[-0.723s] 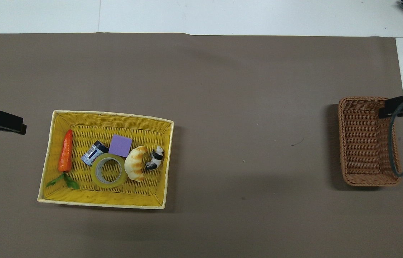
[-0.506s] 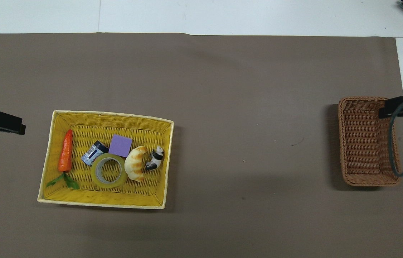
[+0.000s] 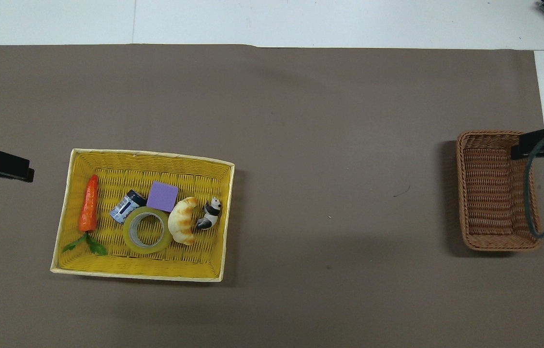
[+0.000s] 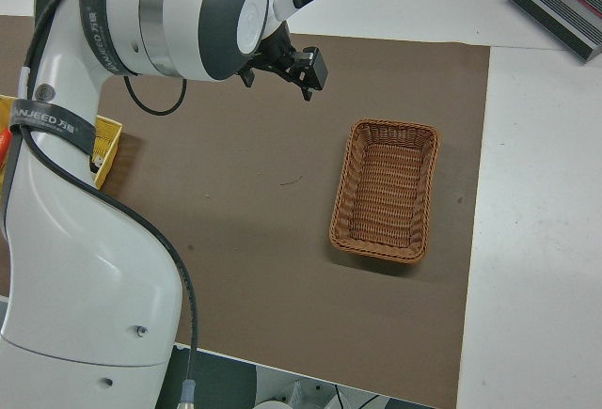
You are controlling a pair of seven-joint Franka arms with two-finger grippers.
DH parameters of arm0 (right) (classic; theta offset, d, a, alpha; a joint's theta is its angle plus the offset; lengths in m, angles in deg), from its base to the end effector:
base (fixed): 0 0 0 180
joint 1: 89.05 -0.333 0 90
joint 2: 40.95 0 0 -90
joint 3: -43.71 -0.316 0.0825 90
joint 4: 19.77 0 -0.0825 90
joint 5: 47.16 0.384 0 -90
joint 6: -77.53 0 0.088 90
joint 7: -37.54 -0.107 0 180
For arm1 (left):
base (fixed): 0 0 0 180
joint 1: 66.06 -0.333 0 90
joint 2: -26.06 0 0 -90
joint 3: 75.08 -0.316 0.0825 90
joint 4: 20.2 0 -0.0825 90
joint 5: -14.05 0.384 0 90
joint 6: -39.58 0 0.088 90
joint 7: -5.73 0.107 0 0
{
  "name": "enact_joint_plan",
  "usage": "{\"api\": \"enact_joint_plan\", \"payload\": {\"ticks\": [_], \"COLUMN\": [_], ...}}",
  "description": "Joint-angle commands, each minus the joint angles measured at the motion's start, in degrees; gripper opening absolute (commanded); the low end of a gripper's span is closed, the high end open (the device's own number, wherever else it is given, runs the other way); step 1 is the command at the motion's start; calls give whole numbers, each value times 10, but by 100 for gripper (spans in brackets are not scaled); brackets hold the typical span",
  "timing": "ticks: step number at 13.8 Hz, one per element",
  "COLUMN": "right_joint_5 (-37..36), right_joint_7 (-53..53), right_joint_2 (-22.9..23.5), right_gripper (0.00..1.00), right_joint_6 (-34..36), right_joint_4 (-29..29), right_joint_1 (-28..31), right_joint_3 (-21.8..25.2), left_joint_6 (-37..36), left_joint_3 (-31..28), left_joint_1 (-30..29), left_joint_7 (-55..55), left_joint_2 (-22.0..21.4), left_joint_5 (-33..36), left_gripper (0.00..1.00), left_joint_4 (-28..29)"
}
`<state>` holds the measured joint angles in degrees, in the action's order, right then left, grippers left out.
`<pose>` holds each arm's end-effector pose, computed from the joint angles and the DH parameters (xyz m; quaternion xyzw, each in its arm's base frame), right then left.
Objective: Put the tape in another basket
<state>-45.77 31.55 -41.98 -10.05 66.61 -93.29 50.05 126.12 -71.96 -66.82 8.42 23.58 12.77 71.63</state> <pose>0.5447 -0.0179 0.6603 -0.9973 0.0698 -0.0189 0.0138 0.5339 -0.0252 0.6279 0.9987 -0.0444 -0.0245 0.0101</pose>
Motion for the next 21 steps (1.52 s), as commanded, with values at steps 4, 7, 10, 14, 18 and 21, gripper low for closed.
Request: {"api": "enact_joint_plan", "payload": {"ticks": [4,7,10,14,18,21], "right_joint_5": [0,0,0,0,0,0], "right_joint_7": [12,12,12,12,12,12], "right_joint_2": [-10,-11,-11,-10,-11,-11], "right_gripper": [100,100,100,100,100,100], "right_joint_6": [7,7,7,7,7,7], "right_joint_4": [9,8,8,8,8,6], "right_joint_1": [0,1,2,-6,-19,-12], "right_joint_3": [0,0,0,1,1,3], "left_joint_6": [-8,-8,-7,-4,27,42], "left_joint_3": [4,3,4,4,4,5], "left_joint_1": [-6,-8,-2,-1,0,1], "left_joint_7": [-6,-4,-1,-4,-6,-6], "left_joint_2": [-12,-16,-23,-37,-65,-70], "left_joint_5": [-2,-2,-2,-2,-3,-3], "left_gripper": [100,100,100,100,100,100], "left_joint_4": [3,2,9,35,100,137]}}
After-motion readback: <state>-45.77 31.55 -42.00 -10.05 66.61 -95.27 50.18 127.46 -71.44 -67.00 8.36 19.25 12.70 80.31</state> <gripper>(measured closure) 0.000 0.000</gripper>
